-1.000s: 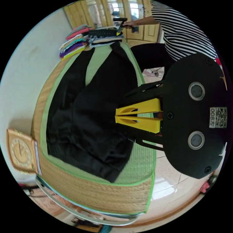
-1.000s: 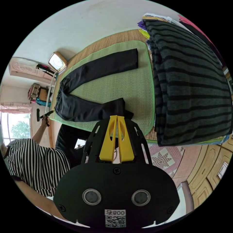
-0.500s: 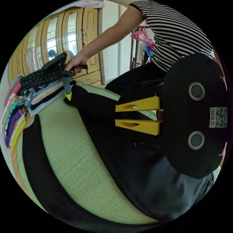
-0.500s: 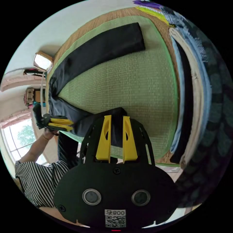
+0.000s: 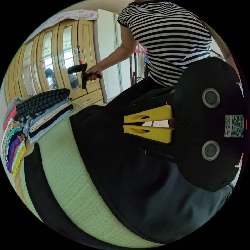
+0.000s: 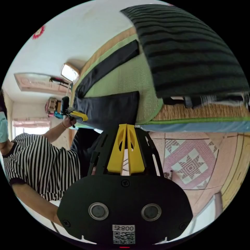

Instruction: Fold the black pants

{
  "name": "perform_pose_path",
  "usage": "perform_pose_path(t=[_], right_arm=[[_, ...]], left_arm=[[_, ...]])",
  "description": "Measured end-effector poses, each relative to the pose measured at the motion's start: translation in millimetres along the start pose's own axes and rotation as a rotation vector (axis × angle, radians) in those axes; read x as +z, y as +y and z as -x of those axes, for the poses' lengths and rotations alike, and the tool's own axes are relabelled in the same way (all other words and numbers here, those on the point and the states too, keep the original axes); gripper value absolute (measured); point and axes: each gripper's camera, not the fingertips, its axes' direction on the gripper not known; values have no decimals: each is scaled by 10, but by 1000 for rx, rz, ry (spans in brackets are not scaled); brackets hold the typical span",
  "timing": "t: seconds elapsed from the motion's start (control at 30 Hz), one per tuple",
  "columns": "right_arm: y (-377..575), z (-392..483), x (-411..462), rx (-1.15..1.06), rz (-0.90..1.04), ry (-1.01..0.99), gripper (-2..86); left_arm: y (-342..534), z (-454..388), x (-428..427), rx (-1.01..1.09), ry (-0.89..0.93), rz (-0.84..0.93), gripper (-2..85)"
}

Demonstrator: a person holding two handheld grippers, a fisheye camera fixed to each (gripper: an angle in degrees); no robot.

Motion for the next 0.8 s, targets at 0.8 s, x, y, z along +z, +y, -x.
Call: perform_pose_path(t=[0.8], right_arm=[[-1714, 665, 1289, -144, -19, 461, 0]], left_arm=[[-599, -99, -146, -169, -400, -210, 0]])
